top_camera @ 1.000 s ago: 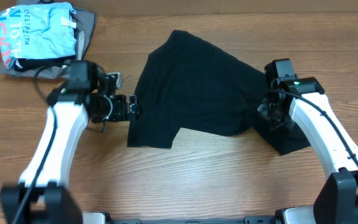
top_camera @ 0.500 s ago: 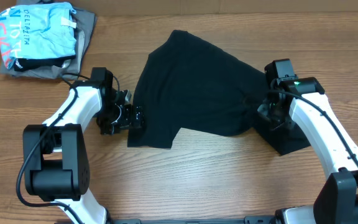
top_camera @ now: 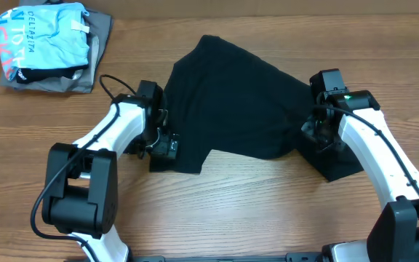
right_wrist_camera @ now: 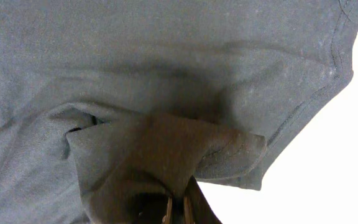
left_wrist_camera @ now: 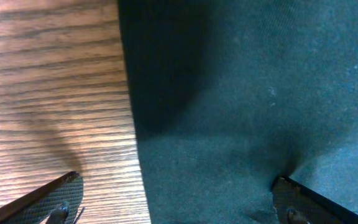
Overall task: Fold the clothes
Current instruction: 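Reach the left gripper to the T-shirt's left edge and grasp it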
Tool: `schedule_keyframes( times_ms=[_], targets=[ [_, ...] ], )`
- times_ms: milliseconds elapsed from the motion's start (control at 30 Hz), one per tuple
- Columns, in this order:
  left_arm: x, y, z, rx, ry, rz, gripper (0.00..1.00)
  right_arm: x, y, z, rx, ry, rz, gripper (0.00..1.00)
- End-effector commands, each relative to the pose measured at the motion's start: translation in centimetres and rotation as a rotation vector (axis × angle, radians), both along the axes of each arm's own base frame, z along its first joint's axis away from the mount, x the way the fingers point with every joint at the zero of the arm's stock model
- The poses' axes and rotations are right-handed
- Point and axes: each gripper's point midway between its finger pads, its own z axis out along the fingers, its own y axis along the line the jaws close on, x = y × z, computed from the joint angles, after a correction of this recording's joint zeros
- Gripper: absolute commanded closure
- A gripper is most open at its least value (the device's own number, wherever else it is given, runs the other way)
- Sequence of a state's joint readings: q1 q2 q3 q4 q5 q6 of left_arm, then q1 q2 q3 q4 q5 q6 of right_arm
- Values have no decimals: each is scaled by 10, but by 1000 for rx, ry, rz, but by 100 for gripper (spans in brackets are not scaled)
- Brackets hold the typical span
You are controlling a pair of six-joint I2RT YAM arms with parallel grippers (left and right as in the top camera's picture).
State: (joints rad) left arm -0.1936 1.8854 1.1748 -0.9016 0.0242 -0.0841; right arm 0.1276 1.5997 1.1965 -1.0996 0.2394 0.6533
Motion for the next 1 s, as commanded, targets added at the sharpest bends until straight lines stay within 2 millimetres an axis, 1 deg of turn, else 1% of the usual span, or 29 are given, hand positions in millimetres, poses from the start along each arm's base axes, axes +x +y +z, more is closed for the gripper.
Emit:
schedule_keyframes(
  times_ms=[0, 133, 300, 333, 400, 567, 600, 633, 733, 800, 900, 933, 967],
  targets=[
    [6, 10, -4, 51, -3, 21, 0, 0, 0, 6, 0, -18, 5, 96],
    [3, 10, -14, 55, 26, 22, 0, 0, 0, 6, 0, -17, 5, 96],
    [-4, 1, -32, 7, 88, 25, 0, -1, 0, 6, 0, -13, 5, 96],
    [-6, 1, -36, 3, 99, 26, 5, -1, 0, 6, 0, -12, 5, 96],
    [-8, 0, -40, -2, 117, 27, 23, -1, 0, 6, 0, -12, 5, 96],
    [-9, -5, -41, -31, 122, 29, 82, -1, 0, 6, 0, -15, 5, 96],
    [-9, -5, -41, -31, 122, 30, 92, 0, 0, 6, 0, -16, 5, 96],
    [-9, -5, -41, -30, 122, 30, 96, 0, 0, 6, 0, -16, 5, 96],
    [-6, -5, -38, -30, 120, 32, 96, 0, 0, 6, 0, -16, 5, 96],
    [1, -4, -29, -30, 114, 38, 96, 0, 0, 6, 0, -16, 5, 96],
    [22, -3, -2, -34, 80, 45, 96, -1, 0, 6, 0, -15, 5, 96],
    [30, -4, 10, -39, 60, 42, 96, -1, 0, 6, 0, -16, 5, 96],
    [42, -5, 26, -44, 31, 40, 96, -1, 0, 6, 0, -16, 5, 96]
  ],
)
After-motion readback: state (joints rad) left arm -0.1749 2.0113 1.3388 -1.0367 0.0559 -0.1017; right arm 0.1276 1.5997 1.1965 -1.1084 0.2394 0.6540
